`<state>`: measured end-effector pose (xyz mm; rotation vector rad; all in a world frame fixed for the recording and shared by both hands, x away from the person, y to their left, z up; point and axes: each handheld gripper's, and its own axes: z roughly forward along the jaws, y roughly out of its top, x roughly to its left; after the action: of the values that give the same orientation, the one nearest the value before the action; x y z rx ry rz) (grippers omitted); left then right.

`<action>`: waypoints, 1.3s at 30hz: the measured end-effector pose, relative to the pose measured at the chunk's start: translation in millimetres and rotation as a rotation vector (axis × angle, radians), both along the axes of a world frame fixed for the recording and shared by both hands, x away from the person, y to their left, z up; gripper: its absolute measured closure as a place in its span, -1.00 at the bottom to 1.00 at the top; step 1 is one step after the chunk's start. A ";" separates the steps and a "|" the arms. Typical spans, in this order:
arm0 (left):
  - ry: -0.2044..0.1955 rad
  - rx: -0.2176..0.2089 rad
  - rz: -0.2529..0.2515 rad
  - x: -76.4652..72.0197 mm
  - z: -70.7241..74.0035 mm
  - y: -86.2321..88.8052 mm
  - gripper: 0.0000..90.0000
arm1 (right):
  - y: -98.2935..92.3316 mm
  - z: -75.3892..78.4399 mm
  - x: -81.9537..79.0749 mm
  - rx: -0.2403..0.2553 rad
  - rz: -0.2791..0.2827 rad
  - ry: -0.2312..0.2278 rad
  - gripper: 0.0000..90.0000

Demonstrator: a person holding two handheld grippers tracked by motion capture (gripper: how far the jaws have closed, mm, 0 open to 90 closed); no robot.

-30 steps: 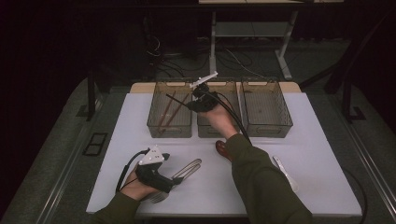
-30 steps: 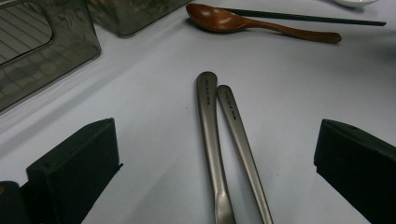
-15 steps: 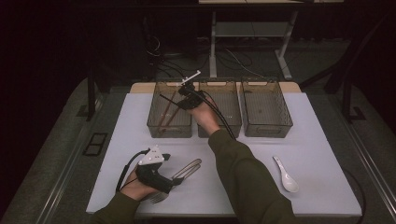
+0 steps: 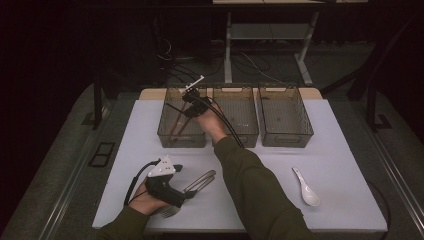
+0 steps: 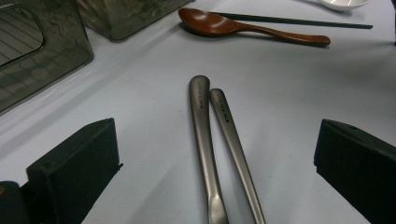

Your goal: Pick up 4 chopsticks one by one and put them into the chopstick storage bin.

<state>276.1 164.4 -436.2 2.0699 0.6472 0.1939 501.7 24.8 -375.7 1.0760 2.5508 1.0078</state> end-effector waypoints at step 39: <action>0.001 0.008 0.013 1.1 -0.2 -0.2 -1.00 | -91.6 27.0 -44.7 0.095 0.056 -0.057 -0.21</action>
<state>277.3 164.2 -436.4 2.0736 0.6614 0.2029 457.0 -66.8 -348.7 0.9889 2.5233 1.1675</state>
